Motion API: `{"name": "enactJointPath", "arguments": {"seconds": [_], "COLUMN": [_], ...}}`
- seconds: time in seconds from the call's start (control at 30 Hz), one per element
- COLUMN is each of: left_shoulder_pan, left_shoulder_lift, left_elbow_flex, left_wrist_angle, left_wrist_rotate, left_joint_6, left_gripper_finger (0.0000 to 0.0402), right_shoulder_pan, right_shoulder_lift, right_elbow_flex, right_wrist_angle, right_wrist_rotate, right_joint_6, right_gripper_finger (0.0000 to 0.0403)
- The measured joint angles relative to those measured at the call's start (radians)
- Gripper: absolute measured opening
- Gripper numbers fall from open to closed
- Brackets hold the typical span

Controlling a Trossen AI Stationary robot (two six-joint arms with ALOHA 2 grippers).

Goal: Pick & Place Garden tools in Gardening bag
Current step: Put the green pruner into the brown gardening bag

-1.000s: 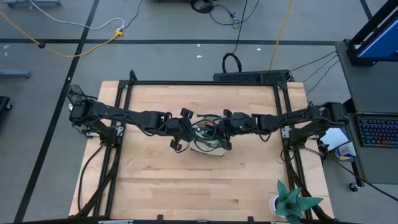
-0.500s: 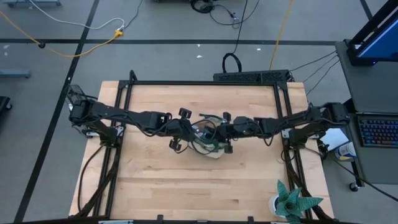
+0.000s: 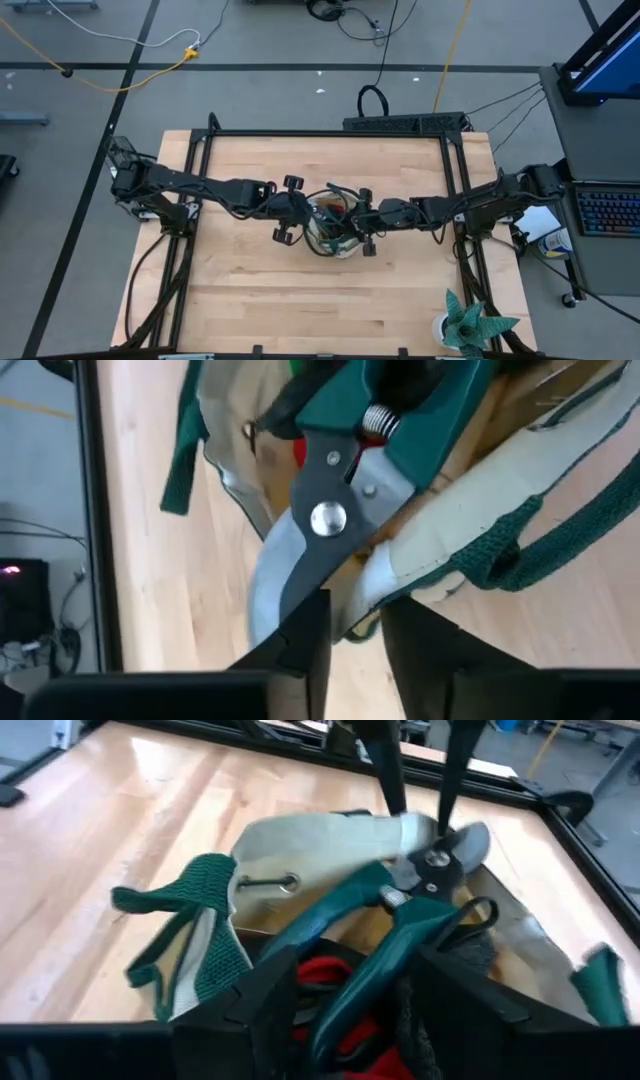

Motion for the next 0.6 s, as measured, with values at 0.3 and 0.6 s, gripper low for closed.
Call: {"name": "enactJointPath", "arguments": {"seconds": [0.3, 0.6], "left_shoulder_pan": [-0.067, -0.119], "left_shoulder_lift": [0.000, -0.002], "left_elbow_flex": [0.036, 0.155], "left_wrist_angle": [-0.140, -0.140], "left_wrist_rotate": [-0.138, -0.176], "left_joint_6": [-0.012, -0.005], "left_gripper_finger": [0.0107, 0.0097], "right_shoulder_pan": [0.076, 0.113], "right_shoulder_lift": [-0.047, -0.077], "right_elbow_flex": [0.000, -0.001], "right_wrist_angle": [0.016, 0.004], "right_wrist_rotate": [0.026, 0.077], "right_joint_6": [-0.023, 0.004], "right_gripper_finger": [0.0191, 0.0180]}}
